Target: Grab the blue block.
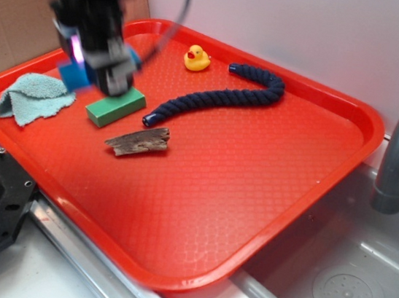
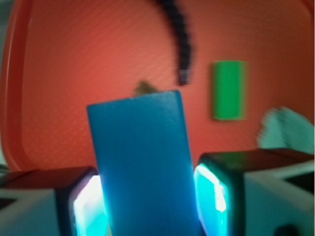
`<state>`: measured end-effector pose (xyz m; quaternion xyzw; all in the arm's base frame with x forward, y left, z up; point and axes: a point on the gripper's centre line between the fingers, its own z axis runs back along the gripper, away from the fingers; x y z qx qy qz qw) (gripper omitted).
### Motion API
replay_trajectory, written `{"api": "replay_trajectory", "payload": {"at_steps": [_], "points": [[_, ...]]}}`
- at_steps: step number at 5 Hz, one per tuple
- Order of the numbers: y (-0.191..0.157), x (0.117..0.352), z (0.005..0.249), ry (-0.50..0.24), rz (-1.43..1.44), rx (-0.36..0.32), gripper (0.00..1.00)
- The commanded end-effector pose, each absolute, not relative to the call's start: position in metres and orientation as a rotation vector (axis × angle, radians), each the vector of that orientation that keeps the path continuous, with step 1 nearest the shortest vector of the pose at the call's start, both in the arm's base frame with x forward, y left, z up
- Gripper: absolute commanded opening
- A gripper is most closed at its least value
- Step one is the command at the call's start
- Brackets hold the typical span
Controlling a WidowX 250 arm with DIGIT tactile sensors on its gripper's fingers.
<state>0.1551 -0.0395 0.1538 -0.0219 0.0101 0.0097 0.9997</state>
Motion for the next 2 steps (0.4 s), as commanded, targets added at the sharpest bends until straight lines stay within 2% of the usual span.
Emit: {"api": "replay_trajectory", "payload": {"at_steps": [1,2], "points": [[-0.0309,0.1549,0.2449,-0.102,0.079,-0.121,0.0],[-0.0406,0.1482,0.2491,-0.129,0.086,-0.058,0.0]]}}
